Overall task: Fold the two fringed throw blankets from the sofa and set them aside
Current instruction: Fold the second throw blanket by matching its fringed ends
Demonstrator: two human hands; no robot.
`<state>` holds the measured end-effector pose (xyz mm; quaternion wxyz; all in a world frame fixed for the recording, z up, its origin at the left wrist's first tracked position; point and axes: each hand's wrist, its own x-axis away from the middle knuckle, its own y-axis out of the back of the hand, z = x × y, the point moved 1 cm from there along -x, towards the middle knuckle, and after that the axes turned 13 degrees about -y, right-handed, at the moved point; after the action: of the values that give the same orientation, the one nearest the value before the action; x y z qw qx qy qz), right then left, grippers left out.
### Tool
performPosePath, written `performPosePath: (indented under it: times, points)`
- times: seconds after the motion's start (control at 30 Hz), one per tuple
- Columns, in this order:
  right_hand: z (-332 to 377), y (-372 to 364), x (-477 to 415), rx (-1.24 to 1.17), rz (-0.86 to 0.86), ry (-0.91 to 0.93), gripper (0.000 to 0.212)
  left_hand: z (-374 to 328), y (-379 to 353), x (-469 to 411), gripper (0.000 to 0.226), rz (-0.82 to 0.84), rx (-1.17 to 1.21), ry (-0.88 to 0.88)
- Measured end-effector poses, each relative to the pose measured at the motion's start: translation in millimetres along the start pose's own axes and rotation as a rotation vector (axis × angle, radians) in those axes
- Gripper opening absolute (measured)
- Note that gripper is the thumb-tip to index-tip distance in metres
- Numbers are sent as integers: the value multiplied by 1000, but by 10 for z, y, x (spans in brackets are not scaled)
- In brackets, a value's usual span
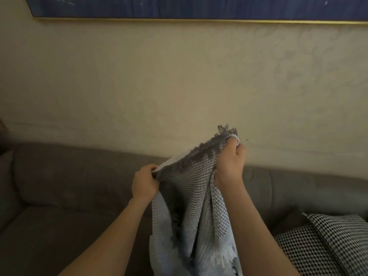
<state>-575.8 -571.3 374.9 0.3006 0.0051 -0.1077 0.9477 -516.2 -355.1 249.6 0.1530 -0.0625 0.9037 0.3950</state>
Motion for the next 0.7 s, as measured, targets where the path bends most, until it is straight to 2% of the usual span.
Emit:
performPosePath:
  times: [0.13, 0.2, 0.3, 0.37, 0.47, 0.5, 0.57, 0.6, 0.63, 0.67, 0.7]
  points:
    - [1, 34, 26, -108, -117, -101, 47, -33, -6, -21, 21, -95, 144, 203]
    - [-68, 64, -43, -175, -199, -96, 43, -84, 24, -90, 22, -148, 255, 258]
    - [-151, 117, -156, -201, -242, -97, 31, -157, 72, -195, 21, -219, 366, 225]
    - [-216, 164, -217, -115, -175, -91, 30, -195, 138, -237, 23, -295, 342, 153]
    - [-328, 161, -253, 159, 147, -77, 29, -301, 247, -302, 30, -346, 232, -31]
    - [-378, 153, -246, 300, 268, -76, 45, -336, 276, -337, 32, -327, 201, -89]
    - [-506, 134, -248, 692, 480, -81, 104, -423, 333, -399, 37, -279, 163, -171]
    - [-581, 115, -235, 927, 585, -75, 124, -453, 360, -425, 40, -257, 172, -199]
    - [-661, 103, -219, 1163, 679, -65, 132, -471, 373, -451, 41, -243, 193, -222]
    - [-740, 99, -220, 1363, 744, -65, 126, -487, 389, -471, 41, -237, 214, -237]
    - [-811, 108, -218, 1519, 780, -80, 110, -499, 403, -489, 39, -234, 227, -254]
